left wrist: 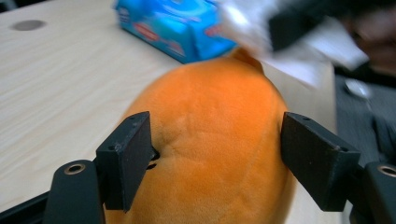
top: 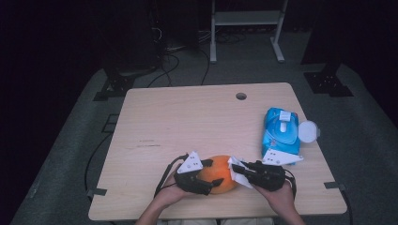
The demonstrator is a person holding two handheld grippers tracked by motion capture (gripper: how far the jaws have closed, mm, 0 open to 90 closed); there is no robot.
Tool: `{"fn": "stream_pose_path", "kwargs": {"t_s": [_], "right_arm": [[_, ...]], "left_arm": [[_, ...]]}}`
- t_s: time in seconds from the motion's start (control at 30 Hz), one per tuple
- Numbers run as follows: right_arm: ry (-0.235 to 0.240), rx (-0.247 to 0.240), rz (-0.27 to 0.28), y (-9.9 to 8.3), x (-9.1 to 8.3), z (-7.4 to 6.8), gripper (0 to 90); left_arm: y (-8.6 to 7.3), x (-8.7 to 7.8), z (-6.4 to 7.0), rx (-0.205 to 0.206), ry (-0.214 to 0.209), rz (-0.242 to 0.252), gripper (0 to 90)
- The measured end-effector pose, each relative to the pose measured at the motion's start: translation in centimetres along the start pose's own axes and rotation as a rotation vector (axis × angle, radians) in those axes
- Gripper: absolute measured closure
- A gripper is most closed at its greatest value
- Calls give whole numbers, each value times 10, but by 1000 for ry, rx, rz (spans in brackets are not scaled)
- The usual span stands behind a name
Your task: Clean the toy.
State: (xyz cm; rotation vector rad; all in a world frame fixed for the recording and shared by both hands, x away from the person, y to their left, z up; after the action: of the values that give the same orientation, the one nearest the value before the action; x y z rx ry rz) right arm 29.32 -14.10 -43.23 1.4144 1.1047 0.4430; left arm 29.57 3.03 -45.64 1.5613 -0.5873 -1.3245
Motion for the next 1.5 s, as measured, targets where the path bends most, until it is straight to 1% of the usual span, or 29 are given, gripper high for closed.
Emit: {"fn": "stream_pose_path", "kwargs": {"t_s": [0.03,0.07,0.13,0.17,0.2,0.27,0.3,0.33,0.37,0.4,0.43,0.53,0.6,0.67,0.73,0.77,0.83,0.87,0.93,0.97,1.0,1.07,1.13,1.23,1.3,1.33,1.4,1.47,1.5], "right_arm": [[-5,9,-10,-2,2,3,792],[-4,26,-29,-8,5,7,789],[16,57,-39,-17,8,9,788],[25,62,-43,-20,8,7,788],[36,59,-51,-22,7,4,789],[60,31,-67,-24,6,-4,789],[82,27,-69,-24,5,-8,789],[97,24,-65,-23,5,-11,788],[98,18,-63,-22,5,-13,789],[95,12,-63,-21,6,-12,790],[90,11,-54,-20,7,-11,790],[61,24,-23,-16,10,-2,790],[20,36,-20,-16,11,8,789],[-3,64,-27,-20,11,17,782],[1,75,-33,-24,10,18,785],[-1,57,-42,-24,10,15,787],[8,31,-54,-25,10,9,788],[23,31,-51,-25,9,5,788],[52,18,-49,-22,8,-3,788],[62,17,-51,-22,8,-5,788],[71,6,-53,-21,9,-6,788],[60,-3,-60,-23,10,-4,789],[38,16,-49,-24,9,3,787],[-33,14,-72,-27,6,17,785],[-27,40,-71,-29,5,21,785],[-29,32,-75,-30,5,20,785],[-32,10,-80,-28,6,17,785],[-30,17,-79,-28,6,18,785],[-30,24,-76,-28,6,18,785]], "left_arm": [[2,-1,3,15,-19,0,259],[4,-3,5,18,-24,12,258],[11,-7,4,-9,-24,47,241],[13,-8,2,-22,-11,59,229],[14,-8,-2,-26,11,58,222],[9,-5,-8,-48,41,35,220],[4,-2,-10,-65,36,4,222],[-2,1,-8,-82,15,-18,231],[-3,3,-7,-78,10,-19,238],[-4,4,-6,-76,5,-24,254],[-4,5,-3,-59,-4,-40,261],[-4,7,5,-23,-38,-61,275],[-5,7,10,5,-71,-78,276],[-5,6,13,26,-76,-79,274],[-1,4,11,34,-68,-58,253],[2,2,9,35,-55,-34,221],[7,1,2,-2,-1,4,159],[7,2,-1,-19,8,0,144],[0,7,-1,-32,-17,-42,136],[-4,9,2,-34,-39,-64,139],[-6,10,4,-30,-48,-75,148],[-6,9,6,-20,-55,-92,178],[-6,9,7,-8,-62,-99,199],[-6,9,9,1,-78,-99,199],[-2,9,9,-10,-76,-88,180],[1,9,8,-4,-65,-78,155],[6,10,8,-20,-67,-54,133],[6,13,7,-15,-58,-61,133],[4,15,8,-9,-56,-77,135]]}}
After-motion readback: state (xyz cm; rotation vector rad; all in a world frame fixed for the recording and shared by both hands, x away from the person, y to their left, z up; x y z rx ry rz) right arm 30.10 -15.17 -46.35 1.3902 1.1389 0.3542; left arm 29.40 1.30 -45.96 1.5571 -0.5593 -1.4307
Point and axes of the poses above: each handheld gripper's, and its own axes: x roughly forward along the jaws, y roughly out of its top, z roughly to its right, the point moved 6 cm from there along x, roughly forward along the jaws
